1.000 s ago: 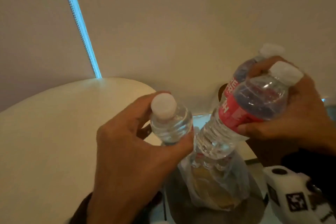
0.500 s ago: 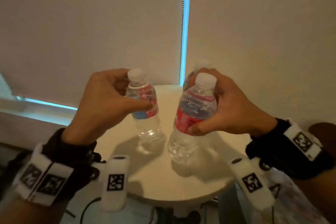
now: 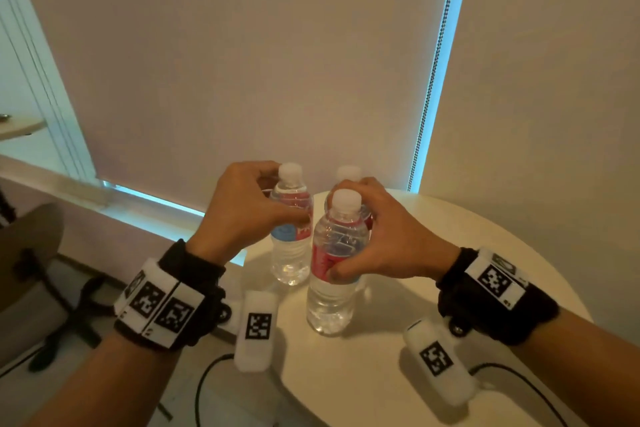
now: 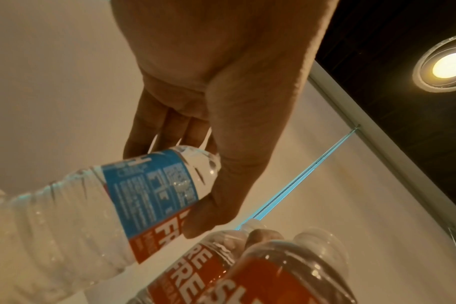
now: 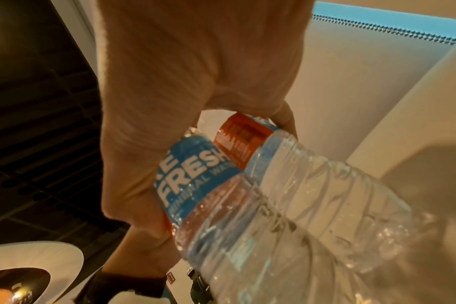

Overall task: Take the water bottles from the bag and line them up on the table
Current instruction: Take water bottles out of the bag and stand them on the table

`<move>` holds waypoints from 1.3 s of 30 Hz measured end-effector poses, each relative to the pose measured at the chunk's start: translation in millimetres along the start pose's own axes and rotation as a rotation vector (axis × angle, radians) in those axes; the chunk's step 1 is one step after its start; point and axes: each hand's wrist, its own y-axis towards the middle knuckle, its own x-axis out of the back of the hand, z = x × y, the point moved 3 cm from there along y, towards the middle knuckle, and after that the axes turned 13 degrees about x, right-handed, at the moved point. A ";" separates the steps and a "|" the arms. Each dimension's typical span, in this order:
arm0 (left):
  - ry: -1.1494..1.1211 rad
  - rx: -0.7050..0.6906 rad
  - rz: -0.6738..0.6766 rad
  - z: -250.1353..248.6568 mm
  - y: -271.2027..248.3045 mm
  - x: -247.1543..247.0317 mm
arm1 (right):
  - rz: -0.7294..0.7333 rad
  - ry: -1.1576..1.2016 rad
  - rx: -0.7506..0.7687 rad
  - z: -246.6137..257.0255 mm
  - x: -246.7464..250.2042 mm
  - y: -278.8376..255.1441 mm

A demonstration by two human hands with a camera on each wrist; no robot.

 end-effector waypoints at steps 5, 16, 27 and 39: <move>-0.009 0.011 0.018 5.9 16.7 1.3 | 0.010 0.021 -0.015 -8.7 -5.7 12.7; 0.033 -0.029 0.177 13.0 19.3 6.6 | -0.017 -0.020 -0.033 -17.3 -11.2 13.1; -0.369 -0.293 -0.050 4.4 -74.6 11.4 | -0.248 -0.096 -0.098 20.1 32.8 -64.5; -0.153 -0.532 0.628 -26.3 -205.6 -198.2 | -0.783 -0.352 -0.557 20.2 97.3 -356.2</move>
